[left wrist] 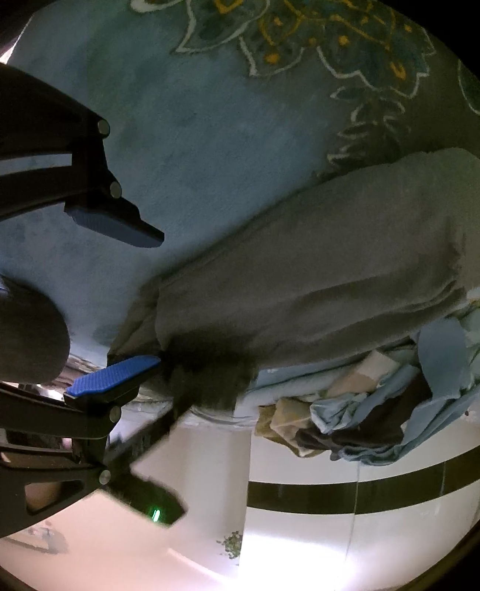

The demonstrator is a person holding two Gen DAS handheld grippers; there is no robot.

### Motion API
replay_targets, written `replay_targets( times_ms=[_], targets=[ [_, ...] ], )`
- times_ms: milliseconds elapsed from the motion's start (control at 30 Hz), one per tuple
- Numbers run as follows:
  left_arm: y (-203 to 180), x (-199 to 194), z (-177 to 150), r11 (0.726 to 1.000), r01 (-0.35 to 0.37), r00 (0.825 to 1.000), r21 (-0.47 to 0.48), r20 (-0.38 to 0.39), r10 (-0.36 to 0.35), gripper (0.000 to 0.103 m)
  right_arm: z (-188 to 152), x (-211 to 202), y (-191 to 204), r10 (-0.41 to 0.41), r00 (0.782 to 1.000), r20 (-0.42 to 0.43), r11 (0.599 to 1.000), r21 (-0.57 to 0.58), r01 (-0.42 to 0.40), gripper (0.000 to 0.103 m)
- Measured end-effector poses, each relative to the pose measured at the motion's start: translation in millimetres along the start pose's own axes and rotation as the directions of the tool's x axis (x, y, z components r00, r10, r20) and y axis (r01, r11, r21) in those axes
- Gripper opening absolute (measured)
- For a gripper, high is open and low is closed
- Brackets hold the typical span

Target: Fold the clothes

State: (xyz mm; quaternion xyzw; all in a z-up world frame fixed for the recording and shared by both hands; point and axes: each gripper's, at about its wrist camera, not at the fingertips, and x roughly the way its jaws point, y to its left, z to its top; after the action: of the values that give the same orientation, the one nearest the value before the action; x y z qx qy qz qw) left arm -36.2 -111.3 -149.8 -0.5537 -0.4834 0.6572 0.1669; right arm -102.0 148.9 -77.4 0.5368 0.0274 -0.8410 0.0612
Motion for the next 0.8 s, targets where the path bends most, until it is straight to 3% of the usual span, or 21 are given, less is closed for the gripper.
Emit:
replay_targets(
  times_ms=[133,300,367,467,567,667,800],
  targets=[
    [1,-5,0,1.000,-0.025,1.000,0.002,0.016,0.025,0.065,-20,26,18,0.015,0.998,-0.060,1.000,0.004,-0.014,0.016],
    [4,-4,3,0.998,-0.057,0.998,-0.006,0.026,0.057,0.065,-19,25,20,0.052,0.998,-0.034,0.998,0.033,-0.050,0.017],
    [5,-5,4,0.997,-0.080,0.996,-0.005,0.032,0.080,0.065,-19,33,18,0.067,0.996,-0.051,0.997,0.032,-0.066,0.022],
    [8,-7,8,0.993,-0.119,0.992,-0.007,0.046,0.119,0.065,-26,44,16,0.141,0.986,-0.094,0.990,0.018,-0.140,0.040],
    [12,-17,20,0.988,-0.155,0.984,-0.021,0.087,0.156,0.065,-34,34,7,0.212,0.975,-0.070,0.977,0.034,-0.210,0.044],
    [15,-32,47,0.978,-0.207,0.964,-0.032,0.163,0.210,0.065,-40,14,-25,0.307,0.951,0.027,0.937,0.167,-0.308,0.053],
    [17,-39,86,0.966,-0.250,0.938,-0.060,0.234,0.257,0.065,-55,-2,-86,0.375,0.913,0.164,0.832,0.375,-0.409,0.054]
  ],
)
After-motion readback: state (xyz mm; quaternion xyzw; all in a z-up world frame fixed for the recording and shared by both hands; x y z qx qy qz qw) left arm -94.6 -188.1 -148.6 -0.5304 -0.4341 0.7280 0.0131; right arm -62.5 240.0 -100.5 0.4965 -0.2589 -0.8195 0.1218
